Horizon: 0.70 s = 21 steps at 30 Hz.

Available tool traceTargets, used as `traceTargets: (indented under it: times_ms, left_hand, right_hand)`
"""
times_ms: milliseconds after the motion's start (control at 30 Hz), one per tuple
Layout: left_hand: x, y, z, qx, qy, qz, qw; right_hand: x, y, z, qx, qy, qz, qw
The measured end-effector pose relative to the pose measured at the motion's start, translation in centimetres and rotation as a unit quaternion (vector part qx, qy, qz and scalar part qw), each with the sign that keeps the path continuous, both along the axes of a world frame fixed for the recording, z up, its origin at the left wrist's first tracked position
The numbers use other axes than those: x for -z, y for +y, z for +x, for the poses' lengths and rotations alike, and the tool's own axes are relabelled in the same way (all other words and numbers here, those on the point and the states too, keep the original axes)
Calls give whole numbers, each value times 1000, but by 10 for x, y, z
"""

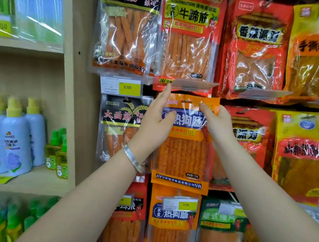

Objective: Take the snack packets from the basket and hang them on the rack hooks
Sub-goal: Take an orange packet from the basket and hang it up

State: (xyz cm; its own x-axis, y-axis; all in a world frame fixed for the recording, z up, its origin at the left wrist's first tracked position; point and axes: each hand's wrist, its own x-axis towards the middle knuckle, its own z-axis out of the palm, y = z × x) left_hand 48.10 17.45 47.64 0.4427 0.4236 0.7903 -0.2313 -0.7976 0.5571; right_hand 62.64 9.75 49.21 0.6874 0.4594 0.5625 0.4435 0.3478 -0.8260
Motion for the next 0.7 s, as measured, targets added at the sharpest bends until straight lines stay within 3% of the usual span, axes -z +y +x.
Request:
traceTargets:
  times_ms: [167,367,433,533,600,700]
  left_hand:
    - [27,7,12,-15,43,-21,999]
    - [80,12,29,-79,178,24,981]
    - [99,13,33,-104,222,36,969]
    - [121,14,38,-157,281,72,944]
    - [126,14,42,-169,296,82,936]
    - [126,18,49,-163,311,78,933]
  right_hand:
    - [-2,12,9,22,-37,1,999]
    - [26,11,20,160,-207,3,965]
    - [47,8,22,226,-313,-21,922]
    - [75,5,29,307,-490,-101,810]
    - [85,8,35,325,-548,-173,751]
    - [83,18,42,320,-567,-274,708]
